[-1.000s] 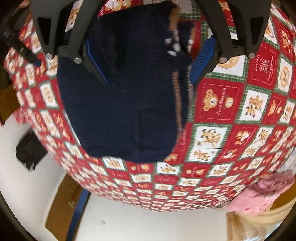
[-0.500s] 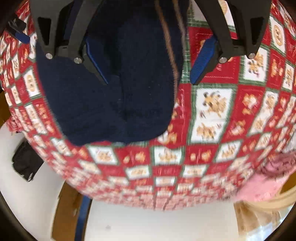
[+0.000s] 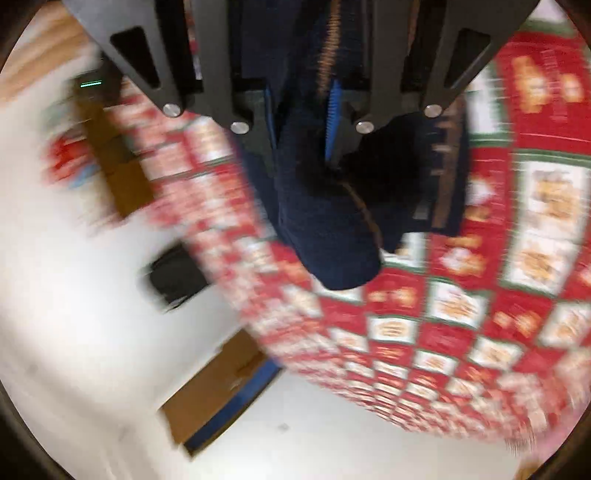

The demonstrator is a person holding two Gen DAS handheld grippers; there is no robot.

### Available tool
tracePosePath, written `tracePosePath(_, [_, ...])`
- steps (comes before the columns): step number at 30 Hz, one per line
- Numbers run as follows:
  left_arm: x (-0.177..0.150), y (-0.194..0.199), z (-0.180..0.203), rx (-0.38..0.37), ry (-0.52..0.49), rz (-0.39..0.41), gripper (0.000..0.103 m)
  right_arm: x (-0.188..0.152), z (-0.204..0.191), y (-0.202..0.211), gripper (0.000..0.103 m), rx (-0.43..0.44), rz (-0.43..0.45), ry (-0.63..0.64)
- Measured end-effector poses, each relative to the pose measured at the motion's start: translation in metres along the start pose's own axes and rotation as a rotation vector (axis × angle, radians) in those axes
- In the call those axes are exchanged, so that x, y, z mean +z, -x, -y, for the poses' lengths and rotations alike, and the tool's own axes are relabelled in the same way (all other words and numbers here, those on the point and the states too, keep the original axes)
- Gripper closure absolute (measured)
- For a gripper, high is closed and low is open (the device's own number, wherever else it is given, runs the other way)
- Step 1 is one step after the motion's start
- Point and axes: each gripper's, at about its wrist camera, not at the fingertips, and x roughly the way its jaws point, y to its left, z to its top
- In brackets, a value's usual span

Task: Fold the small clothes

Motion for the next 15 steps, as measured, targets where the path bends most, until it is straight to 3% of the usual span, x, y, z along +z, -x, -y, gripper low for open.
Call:
tracePosePath(1, [0.002,-0.001,-0.013,-0.044,0.040,-0.007,0.080,0.000,0.000,0.000,0.033,0.001,-0.001,0.001])
tracePosePath(5, [0.005,-0.007,-0.063,0.136,0.180,-0.010,0.083,0.002,-0.002,0.001,0.033,0.003,0.002,0.006])
tracePosePath(8, [-0.004,-0.001,-0.088,0.130,0.276,-0.005,0.080,0.003,-0.002,0.004,0.033,0.002,0.010,0.014])
tracePosePath(11, [-0.005,0.006,-0.081,0.206,0.267,0.001,0.062,0.004,-0.003,0.000,0.033,-0.003,0.006,0.011])
tracePosePath(15, [-0.002,0.025,-0.053,0.297,0.196,0.010,0.057,0.003,-0.014,0.003,0.033,0.005,0.021,0.044])
